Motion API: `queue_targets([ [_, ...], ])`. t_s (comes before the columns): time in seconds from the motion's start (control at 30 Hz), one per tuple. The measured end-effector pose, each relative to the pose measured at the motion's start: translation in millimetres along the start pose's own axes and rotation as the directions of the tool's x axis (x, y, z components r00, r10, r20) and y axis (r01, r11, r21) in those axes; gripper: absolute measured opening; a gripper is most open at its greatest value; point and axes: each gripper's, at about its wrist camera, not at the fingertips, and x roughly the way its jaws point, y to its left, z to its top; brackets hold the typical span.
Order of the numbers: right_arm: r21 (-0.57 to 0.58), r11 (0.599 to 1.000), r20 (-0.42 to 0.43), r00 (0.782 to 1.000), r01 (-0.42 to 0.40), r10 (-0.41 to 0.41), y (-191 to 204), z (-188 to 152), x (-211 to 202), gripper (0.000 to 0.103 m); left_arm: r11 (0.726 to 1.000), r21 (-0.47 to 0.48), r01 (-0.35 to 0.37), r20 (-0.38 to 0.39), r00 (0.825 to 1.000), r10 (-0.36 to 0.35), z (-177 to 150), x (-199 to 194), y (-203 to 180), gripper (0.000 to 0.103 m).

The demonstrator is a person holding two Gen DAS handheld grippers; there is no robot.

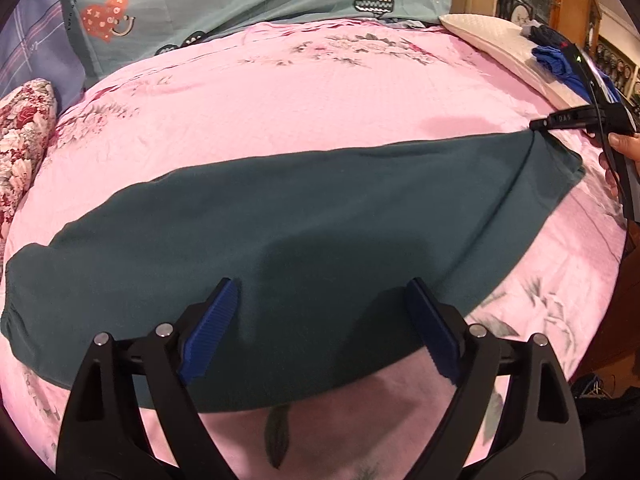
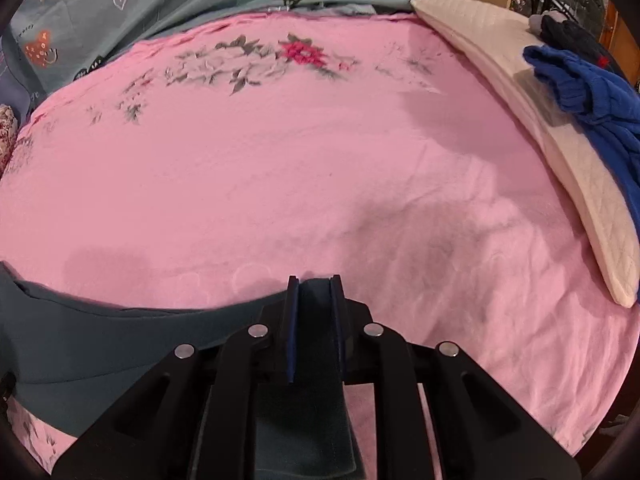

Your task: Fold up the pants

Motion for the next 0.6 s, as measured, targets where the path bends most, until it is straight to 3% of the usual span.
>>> queue_targets([
  [0.17, 0.016, 1.000, 0.024, 1.000, 0.006, -0.006, -4, -11, -23, 0.029, 1.000, -0.008, 0.014, -0.002, 1.000, -0.014, -3, 0, 5, 0.092],
  [0.33, 0.073, 0.997, 0.057, 0.998, -0.019, 0.015, -26, -42, -62, 0.029, 0.999, -0.021, 0.030, 0.000, 1.000, -0.031, -2, 2, 5, 0.092],
  [0.47, 0.055, 0.998, 0.042, 0.998, -0.041, 0.039, -24, -61, -64, 0.029, 0.999, -0.020, 0.040, 0.003, 0.999, -0.040, -2, 3, 2, 0.092],
  [0.57, 0.057, 0.998, 0.009, 0.999, -0.031, 0.031, -21, -66, -48, 0.019, 0.999, -0.019, 0.041, 0.006, 0.999, -0.041, -3, 2, 1, 0.092],
  [0.6, 0.056, 0.997, 0.014, 0.998, -0.054, 0.054, -20, -67, -45, 0.011, 0.999, -0.019, 0.041, 0.005, 0.999, -0.041, -3, 2, 2, 0.092],
])
